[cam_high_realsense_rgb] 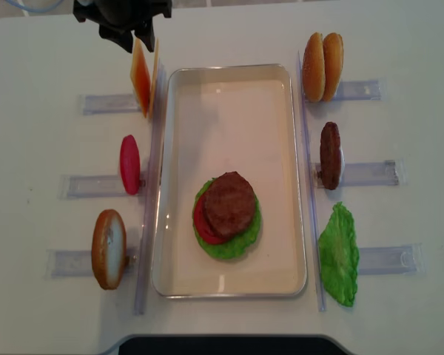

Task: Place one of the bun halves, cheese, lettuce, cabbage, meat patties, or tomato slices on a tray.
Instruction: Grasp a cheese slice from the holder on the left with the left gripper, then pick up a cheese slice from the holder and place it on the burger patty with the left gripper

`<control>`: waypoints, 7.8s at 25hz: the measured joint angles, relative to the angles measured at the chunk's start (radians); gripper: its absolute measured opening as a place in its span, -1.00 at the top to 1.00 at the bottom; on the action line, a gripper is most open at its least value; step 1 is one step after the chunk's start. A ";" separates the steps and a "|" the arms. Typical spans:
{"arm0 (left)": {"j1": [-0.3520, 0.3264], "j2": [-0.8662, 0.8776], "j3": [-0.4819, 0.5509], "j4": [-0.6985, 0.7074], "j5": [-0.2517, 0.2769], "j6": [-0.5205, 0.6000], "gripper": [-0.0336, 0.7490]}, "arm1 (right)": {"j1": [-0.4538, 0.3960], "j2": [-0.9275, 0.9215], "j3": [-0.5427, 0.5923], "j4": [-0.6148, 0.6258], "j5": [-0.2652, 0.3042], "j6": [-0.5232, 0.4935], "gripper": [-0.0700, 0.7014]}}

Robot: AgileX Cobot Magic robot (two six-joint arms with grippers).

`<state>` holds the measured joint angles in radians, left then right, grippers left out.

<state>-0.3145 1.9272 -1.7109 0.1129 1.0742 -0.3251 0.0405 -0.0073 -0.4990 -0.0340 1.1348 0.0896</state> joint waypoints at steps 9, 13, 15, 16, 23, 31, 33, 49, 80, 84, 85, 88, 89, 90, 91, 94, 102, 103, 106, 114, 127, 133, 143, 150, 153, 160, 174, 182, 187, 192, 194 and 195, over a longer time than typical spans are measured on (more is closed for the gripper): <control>0.000 0.044 -0.002 -0.019 -0.028 0.000 -0.03 | 0.000 0.000 0.000 0.000 0.000 0.000 0.08; 0.000 0.063 -0.002 -0.019 -0.044 0.000 -0.09 | 0.000 0.000 0.000 0.000 0.000 0.000 0.08; 0.000 0.068 -0.002 -0.019 -0.046 0.000 -0.10 | 0.000 0.000 0.000 0.000 0.000 0.000 0.08; 0.000 0.071 -0.002 -0.019 -0.050 0.000 -0.09 | 0.000 0.000 0.000 0.000 0.000 0.000 0.08; 0.000 0.112 -0.002 -0.019 -0.071 0.000 -0.09 | 0.000 0.000 0.000 0.000 0.000 0.000 0.08; 0.000 0.153 -0.002 0.007 -0.075 -0.002 -0.10 | 0.000 0.000 0.000 0.000 0.000 0.000 0.08; 0.000 0.161 -0.002 0.015 -0.075 -0.004 -0.10 | 0.000 0.000 0.000 0.000 0.000 0.000 0.08; 0.000 0.162 -0.002 0.035 -0.066 -0.010 0.44 | 0.000 0.000 0.000 0.000 0.000 0.000 0.08; 0.000 -0.030 -0.019 -0.005 0.056 0.013 0.83 | 0.000 0.000 0.000 0.000 0.000 0.000 0.08; 0.000 -0.053 -0.019 -0.008 0.088 0.018 0.83 | 0.000 0.000 0.000 0.000 0.000 0.000 0.08; 0.000 -0.059 -0.019 -0.008 0.096 0.021 0.83 | 0.000 0.000 0.000 0.000 0.000 0.000 0.08; 0.000 -0.078 -0.019 -0.008 0.113 0.029 0.83 | 0.000 0.000 0.000 0.000 0.000 0.000 0.08; 0.000 -0.084 -0.019 -0.009 0.116 0.034 0.83 | 0.000 0.000 0.000 0.000 0.000 0.000 0.08; 0.000 -0.090 -0.019 -0.009 0.118 0.039 0.83 | 0.000 0.000 0.000 0.000 0.000 0.000 0.08; 0.000 -0.097 -0.019 -0.009 0.123 0.044 0.83 | 0.000 0.000 0.000 0.000 0.000 0.000 0.08; 0.000 -0.118 -0.019 -0.011 0.152 0.064 0.83 | 0.000 0.000 0.000 0.000 0.000 0.000 0.08; 0.000 -0.298 0.094 -0.018 0.157 0.070 0.83 | 0.000 0.000 0.000 0.000 0.000 0.000 0.08; 0.000 -0.335 0.127 -0.020 0.159 0.070 0.83 | 0.000 0.000 0.000 0.000 0.000 0.000 0.08; 0.000 -0.447 0.273 -0.037 0.161 0.069 0.83 | 0.000 0.000 0.000 0.000 0.000 0.000 0.08; 0.000 -0.763 0.560 -0.067 0.154 0.005 0.83 | 0.000 0.000 0.000 0.000 0.000 0.000 0.08; 0.000 -0.882 0.755 -0.212 -0.025 0.014 0.83 | 0.000 0.000 0.000 0.000 0.000 0.000 0.08; -0.135 -0.821 0.789 -0.350 -0.221 0.081 0.83 | 0.000 0.000 0.000 0.000 0.000 0.000 0.08; -0.410 -0.672 0.793 -0.596 -0.533 0.210 0.83 | 0.000 0.000 0.000 0.000 0.000 0.000 0.08; -0.286 -0.672 0.900 -1.019 -0.568 0.603 0.83 | 0.000 0.000 0.000 0.000 0.000 0.000 0.08; -0.151 -0.672 1.012 -1.425 -0.485 0.974 0.83 | 0.000 0.000 0.000 0.000 0.000 0.000 0.08; -0.021 -0.658 1.173 -1.667 -0.373 1.225 0.83 | 0.000 0.000 0.000 0.000 0.000 0.000 0.08; -0.021 -0.349 1.177 -1.798 -0.209 1.449 0.83 | 0.000 0.000 0.000 0.000 0.001 0.000 0.08; -0.021 -0.336 1.174 -1.806 -0.254 1.498 0.83 | 0.000 0.000 0.000 0.000 0.001 0.001 0.08; -0.021 -0.336 1.174 -1.807 -0.286 1.514 0.83 | 0.000 0.000 0.000 0.000 0.001 0.001 0.08; -0.021 -0.336 1.174 -1.810 -0.299 1.526 0.83 | 0.000 0.000 0.000 0.000 0.001 0.001 0.08; -0.021 -0.336 1.174 -1.810 -0.299 1.527 0.83 | 0.000 0.000 0.000 0.000 0.001 0.001 0.08; -0.021 -0.336 1.174 -1.810 -0.299 1.527 0.83 | 0.000 0.000 0.000 0.000 0.001 0.001 0.08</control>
<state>-0.3354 1.5915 -0.5369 -1.6973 0.7752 1.2022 0.0405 -0.0073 -0.4990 -0.0340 1.1357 0.0905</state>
